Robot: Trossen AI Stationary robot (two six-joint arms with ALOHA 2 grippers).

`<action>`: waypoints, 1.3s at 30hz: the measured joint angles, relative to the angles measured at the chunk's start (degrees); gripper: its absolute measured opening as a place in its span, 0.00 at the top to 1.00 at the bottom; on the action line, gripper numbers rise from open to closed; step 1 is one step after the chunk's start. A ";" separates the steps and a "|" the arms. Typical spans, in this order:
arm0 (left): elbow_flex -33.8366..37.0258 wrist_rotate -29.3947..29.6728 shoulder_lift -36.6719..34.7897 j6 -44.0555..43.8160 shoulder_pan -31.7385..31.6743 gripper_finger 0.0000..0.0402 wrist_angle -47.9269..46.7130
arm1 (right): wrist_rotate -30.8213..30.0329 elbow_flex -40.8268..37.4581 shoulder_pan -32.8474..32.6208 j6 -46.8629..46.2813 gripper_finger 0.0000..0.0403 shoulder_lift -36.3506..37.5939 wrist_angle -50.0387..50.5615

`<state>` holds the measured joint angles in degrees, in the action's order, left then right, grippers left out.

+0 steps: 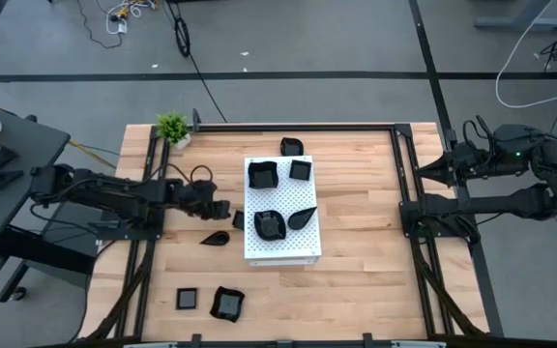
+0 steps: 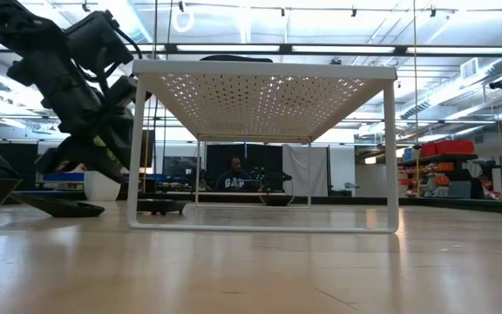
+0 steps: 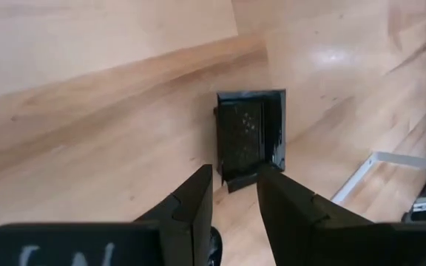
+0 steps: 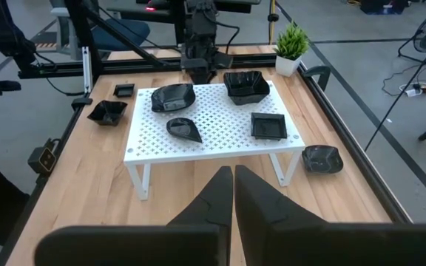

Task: Pick & Place Mini shaped plates
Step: Stack the black square plate on top of the other black square plate on the shelf

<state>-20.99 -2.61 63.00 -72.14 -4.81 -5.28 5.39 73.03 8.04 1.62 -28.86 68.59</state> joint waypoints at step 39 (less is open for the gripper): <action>-0.02 -3.69 13.90 -0.80 -1.82 0.72 12.79 | 0.00 0.02 0.00 0.00 0.95 0.00 -0.02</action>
<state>-21.02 -6.31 76.90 -72.94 -6.63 7.52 5.39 73.06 8.04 1.62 -28.85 68.58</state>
